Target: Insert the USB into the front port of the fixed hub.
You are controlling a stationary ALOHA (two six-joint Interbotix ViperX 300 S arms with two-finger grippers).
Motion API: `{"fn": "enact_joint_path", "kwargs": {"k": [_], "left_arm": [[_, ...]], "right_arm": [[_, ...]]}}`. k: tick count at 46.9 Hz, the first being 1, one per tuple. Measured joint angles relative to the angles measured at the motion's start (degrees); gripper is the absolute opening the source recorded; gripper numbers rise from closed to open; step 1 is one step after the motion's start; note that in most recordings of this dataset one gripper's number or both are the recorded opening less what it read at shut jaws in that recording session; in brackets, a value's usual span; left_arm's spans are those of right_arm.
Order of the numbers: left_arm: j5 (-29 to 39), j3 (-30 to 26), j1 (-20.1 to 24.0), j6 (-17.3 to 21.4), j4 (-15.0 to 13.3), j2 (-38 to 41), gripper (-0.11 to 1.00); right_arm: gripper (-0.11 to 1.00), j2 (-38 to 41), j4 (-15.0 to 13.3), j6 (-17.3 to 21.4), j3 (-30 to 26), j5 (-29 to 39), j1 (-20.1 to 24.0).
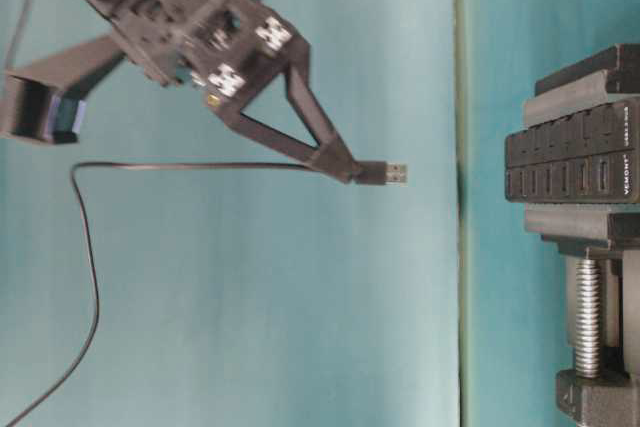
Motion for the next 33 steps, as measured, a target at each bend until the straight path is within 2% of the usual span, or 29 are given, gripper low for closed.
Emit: {"fn": "enact_joint_path", "kwargs": {"k": [9,33], "left_arm": [[0.0,0.1,0.0,0.0,0.1,0.0,0.00],[-0.1,0.1,0.0,-0.2,0.0,0.0,0.00]], "right_arm": [[0.07,-0.8,0.0,1.4,0.0,0.0,1.7],[0.07,0.3,0.1,1.5,0.0,-0.2,4.7]]}}
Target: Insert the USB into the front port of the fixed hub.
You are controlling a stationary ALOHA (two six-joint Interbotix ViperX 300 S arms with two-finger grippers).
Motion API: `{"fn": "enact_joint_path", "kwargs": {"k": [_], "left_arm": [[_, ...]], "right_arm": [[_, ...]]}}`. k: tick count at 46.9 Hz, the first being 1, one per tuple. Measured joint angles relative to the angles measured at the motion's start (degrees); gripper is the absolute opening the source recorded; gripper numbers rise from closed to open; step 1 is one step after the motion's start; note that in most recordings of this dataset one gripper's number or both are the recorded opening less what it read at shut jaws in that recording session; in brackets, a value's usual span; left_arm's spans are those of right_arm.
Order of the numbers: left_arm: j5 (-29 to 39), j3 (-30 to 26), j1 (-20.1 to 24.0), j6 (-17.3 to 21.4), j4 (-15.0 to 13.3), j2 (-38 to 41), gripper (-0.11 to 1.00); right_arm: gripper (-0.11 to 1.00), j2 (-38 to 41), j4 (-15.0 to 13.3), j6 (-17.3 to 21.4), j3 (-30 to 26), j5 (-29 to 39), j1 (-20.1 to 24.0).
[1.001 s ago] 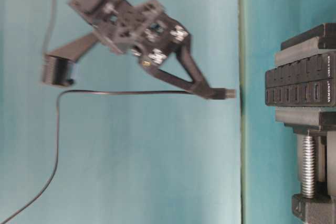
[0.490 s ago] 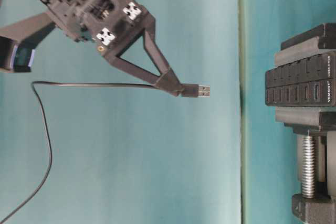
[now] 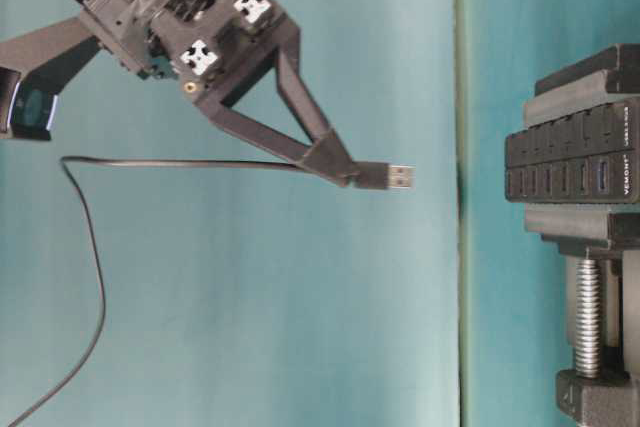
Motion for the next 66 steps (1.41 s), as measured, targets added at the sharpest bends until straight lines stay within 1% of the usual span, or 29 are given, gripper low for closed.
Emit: {"fn": "enact_joint_path", "kwargs": {"k": [14,29,34,50,66], "left_arm": [[0.0,-0.1,0.0,0.0,0.1,0.0,0.00],[0.0,0.3,0.0,0.0,0.1,0.0,0.00],[0.0,0.4,0.0,0.0,0.1,0.0,0.00],[0.0,0.5,0.0,-0.1,0.1,0.0,0.00],[0.1,0.6,0.0,0.0,0.0,0.0,0.00]], "right_arm": [[0.07,1.1,0.0,0.2,0.0,-0.4,1.9],[0.07,4.1,0.0,3.6,1.1,-4.6,3.8],[0.07,4.5,0.0,4.6,1.7,-4.9,3.9],[0.07,6.2,0.0,6.0,2.8,-6.4,3.9],[0.07,6.9,0.0,6.3,3.3,-6.7,4.1]]}}
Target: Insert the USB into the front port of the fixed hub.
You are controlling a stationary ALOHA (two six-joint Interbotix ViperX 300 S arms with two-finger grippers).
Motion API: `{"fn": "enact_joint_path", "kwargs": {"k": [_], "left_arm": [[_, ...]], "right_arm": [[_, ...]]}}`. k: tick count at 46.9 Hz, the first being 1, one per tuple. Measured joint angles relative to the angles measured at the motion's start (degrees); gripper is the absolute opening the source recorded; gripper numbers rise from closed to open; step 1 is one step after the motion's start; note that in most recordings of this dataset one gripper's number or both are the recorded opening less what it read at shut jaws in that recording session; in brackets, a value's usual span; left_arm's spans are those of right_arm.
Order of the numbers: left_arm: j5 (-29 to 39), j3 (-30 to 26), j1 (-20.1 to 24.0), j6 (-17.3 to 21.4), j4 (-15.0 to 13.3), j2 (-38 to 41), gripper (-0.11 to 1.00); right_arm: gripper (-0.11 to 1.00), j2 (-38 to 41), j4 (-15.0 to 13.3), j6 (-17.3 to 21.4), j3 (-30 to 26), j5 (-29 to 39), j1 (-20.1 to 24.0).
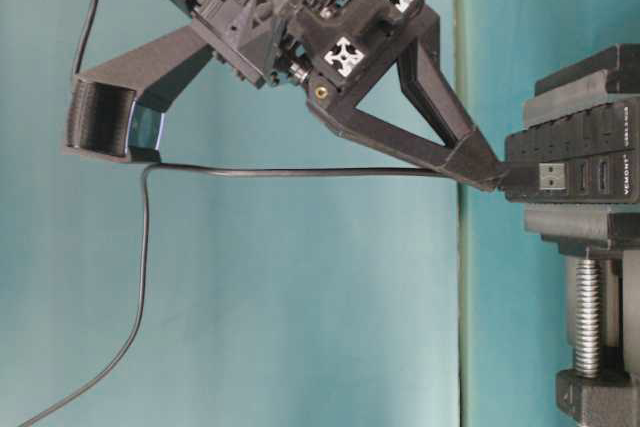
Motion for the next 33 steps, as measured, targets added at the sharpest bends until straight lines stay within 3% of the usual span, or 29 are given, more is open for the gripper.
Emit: {"fn": "enact_joint_path", "kwargs": {"k": [33], "left_arm": [[-0.1,0.0,0.0,-0.1,0.0,0.0,0.00]], "right_arm": [[0.07,1.4,0.1,0.1,0.2,-0.3,0.4]]}}
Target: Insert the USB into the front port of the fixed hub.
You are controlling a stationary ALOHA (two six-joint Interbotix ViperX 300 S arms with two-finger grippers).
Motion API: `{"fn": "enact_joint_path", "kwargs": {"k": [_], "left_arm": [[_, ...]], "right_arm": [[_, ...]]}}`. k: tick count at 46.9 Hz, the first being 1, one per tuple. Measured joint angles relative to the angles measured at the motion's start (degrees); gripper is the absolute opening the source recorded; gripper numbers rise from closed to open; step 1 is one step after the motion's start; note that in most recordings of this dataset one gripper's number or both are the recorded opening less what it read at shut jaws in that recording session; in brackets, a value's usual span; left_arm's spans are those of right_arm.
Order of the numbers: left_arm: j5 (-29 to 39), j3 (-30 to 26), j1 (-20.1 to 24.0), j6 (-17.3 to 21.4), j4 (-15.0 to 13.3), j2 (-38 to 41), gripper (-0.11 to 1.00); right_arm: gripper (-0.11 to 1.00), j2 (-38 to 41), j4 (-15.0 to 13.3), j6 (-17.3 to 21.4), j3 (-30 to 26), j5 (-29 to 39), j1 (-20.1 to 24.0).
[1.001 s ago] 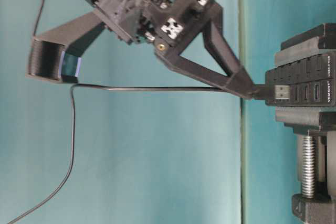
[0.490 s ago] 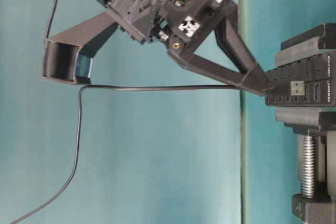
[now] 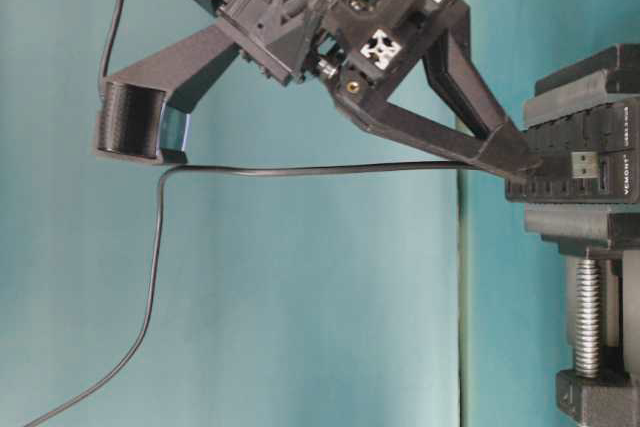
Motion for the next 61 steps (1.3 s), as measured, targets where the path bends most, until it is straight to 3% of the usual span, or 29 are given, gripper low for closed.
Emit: {"fn": "enact_joint_path", "kwargs": {"k": [61], "left_arm": [[0.1,0.7,0.0,0.0,0.1,-1.4,0.00]], "right_arm": [[0.07,1.3,0.0,1.9,0.0,-2.5,0.0]]}}
